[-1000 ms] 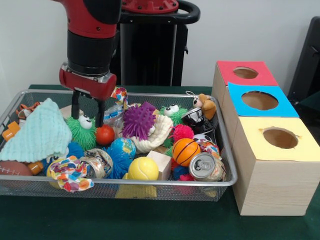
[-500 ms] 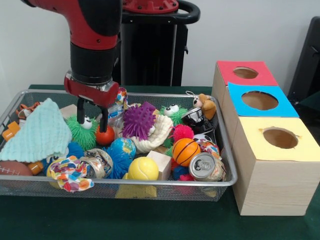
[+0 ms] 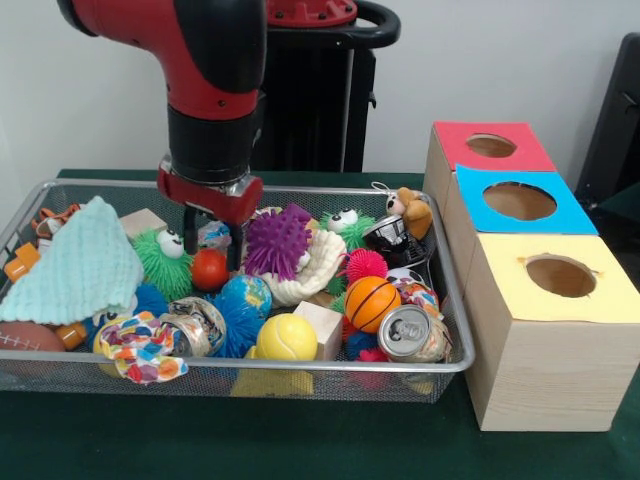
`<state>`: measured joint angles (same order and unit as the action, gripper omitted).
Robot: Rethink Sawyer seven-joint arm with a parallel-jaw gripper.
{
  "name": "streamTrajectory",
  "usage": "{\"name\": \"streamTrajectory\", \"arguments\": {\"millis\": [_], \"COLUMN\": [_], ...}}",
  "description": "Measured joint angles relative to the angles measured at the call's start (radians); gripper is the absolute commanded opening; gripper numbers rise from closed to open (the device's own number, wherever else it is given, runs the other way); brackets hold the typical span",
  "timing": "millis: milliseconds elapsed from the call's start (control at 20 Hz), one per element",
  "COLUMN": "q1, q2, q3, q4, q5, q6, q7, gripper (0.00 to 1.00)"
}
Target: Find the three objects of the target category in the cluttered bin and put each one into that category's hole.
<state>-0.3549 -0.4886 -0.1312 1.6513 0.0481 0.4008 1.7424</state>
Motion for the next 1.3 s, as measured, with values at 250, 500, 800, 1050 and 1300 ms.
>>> {"name": "streamTrajectory", "arguments": {"millis": [250, 500, 800, 1050, 1300], "q1": [0.035, 0.080, 0.098, 0.106, 0.122], "q2": [0.013, 0.016, 0.020, 0.031, 0.041], "q3": [-0.016, -0.054, -0.088, -0.117, -0.146], "q4": [0.002, 0.002, 0.002, 0.002, 0.002], "q5": [0.016, 0.021, 0.034, 0.044, 0.055], "q6": [0.000, 0.000, 0.000, 0.000, 0.000], "q7": [0.001, 0.001, 0.001, 0.001, 0.001], "gripper": [1.00, 1.00, 1.00, 1.00, 1.00]}}
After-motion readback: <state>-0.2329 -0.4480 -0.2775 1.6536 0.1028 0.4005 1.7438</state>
